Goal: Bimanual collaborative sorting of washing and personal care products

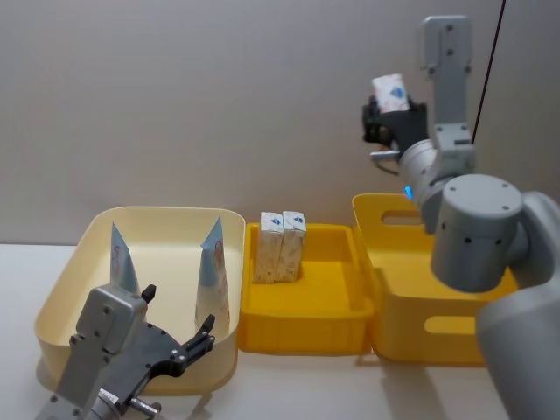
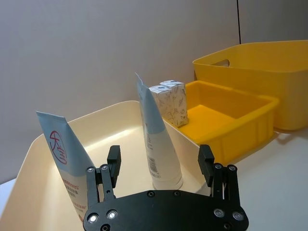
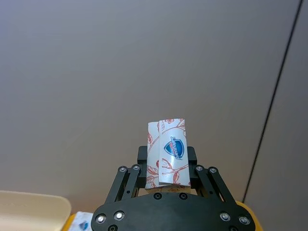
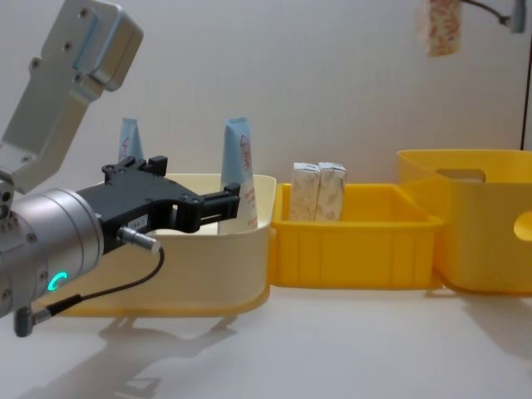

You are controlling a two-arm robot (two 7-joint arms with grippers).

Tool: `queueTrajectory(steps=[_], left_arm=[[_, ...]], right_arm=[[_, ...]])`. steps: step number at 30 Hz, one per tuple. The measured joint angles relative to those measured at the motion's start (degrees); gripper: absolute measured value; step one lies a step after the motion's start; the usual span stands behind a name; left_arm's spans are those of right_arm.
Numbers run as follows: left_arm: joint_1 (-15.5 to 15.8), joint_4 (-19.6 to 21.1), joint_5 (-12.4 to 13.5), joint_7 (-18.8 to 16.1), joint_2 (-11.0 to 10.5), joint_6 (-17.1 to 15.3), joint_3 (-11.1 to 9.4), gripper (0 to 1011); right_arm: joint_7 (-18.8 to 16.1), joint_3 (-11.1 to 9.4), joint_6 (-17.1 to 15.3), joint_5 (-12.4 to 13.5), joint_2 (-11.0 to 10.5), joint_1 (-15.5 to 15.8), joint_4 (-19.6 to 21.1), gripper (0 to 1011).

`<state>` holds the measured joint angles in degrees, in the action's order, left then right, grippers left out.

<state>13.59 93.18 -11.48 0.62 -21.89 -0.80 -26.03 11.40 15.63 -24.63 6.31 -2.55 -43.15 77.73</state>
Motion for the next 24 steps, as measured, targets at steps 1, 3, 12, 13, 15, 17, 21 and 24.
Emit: queueTrajectory(steps=[1, 3, 12, 13, 15, 17, 21, 24], left_arm=[[0.00, 0.00, 0.00, 0.00, 0.00, 0.00, 0.00, 1002], [0.00, 0.00, 0.00, 0.00, 0.00, 0.00, 0.00, 1002], [0.00, 0.00, 0.00, 0.00, 0.00, 0.00, 0.00, 1002], [0.00, 0.00, 0.00, 0.00, 0.00, 0.00, 0.00, 1002], [0.00, 0.00, 0.00, 0.00, 0.00, 0.00, 0.00, 1002], [0.00, 0.00, 0.00, 0.00, 0.00, 0.00, 0.00, 1002], [0.00, 0.00, 0.00, 0.00, 0.00, 0.00, 0.00, 1002], [0.00, 0.00, 0.00, 0.00, 0.00, 0.00, 0.00, 1002]], right_arm=[[0.52, -0.43, 0.27, -0.38, -0.29, -0.39, -0.47, 443], [1.06, -0.84, 0.47, -0.77, -0.56, -0.74, -0.99, 443], [2.45, -2.80, -0.17, -2.00, -1.61, -2.80, -4.90, 443], [2.45, -2.93, -0.40, -2.03, -1.65, -2.97, -5.30, 443], [2.42, -3.29, -1.00, -2.03, -1.70, -3.49, -6.49, 443], [2.32, -3.49, -1.43, -2.04, -1.70, -3.86, -7.31, 443], [1.56, -4.09, -2.93, -1.74, -1.47, -4.93, -10.09, 443], [1.22, -4.53, -3.91, -1.37, -1.14, -5.65, -11.97, 443]])
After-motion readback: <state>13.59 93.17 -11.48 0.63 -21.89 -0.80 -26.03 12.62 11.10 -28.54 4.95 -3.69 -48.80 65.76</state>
